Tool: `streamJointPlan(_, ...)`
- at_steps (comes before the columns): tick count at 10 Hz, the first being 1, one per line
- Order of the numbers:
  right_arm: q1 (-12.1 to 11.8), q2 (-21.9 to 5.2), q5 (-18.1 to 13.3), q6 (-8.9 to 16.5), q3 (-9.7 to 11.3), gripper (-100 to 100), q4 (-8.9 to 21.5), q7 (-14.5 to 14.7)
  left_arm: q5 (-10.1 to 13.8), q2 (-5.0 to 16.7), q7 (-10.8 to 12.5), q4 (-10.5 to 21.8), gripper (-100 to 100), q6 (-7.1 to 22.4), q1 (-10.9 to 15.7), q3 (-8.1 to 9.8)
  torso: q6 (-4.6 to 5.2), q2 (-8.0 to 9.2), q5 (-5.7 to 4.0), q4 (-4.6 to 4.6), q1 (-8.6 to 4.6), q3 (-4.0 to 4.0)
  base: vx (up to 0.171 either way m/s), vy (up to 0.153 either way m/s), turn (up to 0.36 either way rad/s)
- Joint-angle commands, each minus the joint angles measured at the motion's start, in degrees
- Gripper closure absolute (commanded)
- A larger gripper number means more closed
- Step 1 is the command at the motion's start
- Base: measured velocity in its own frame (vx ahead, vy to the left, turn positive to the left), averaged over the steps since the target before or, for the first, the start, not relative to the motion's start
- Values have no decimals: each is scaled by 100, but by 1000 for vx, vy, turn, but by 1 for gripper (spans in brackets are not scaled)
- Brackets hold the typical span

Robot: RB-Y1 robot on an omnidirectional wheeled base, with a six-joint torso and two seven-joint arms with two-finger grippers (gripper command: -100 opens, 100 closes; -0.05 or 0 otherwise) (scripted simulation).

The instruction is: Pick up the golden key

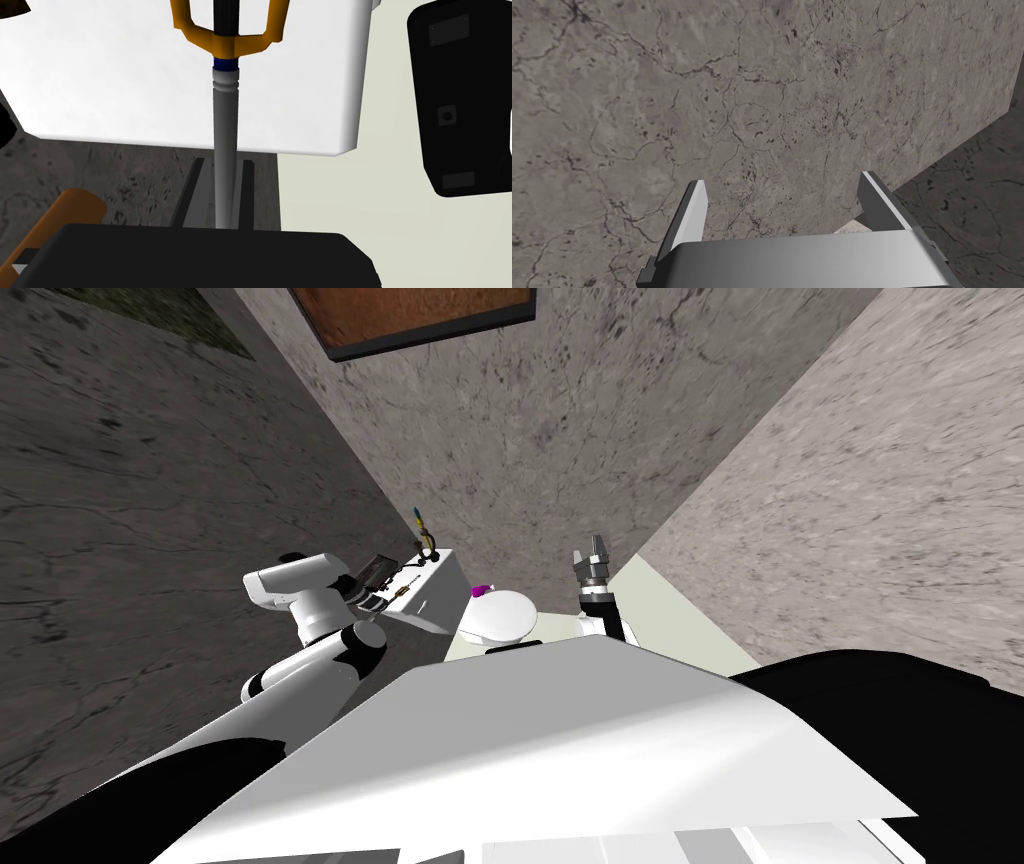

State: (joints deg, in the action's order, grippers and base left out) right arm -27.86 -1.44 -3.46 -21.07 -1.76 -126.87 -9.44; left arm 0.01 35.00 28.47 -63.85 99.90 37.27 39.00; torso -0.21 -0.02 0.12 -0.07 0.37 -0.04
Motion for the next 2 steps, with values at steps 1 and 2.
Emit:
streamJointPlan(1,0,0,0,0,0,0,0,0,0,0,0,0,100,0,0,0,0,0,0,0,0,0,0,0,0)
streamJointPlan(2,0,0,0,0,0,0,0,0,0,5,-1,-13,0,27,5,2,-1,1,3,-2,0,0,0,0,0)
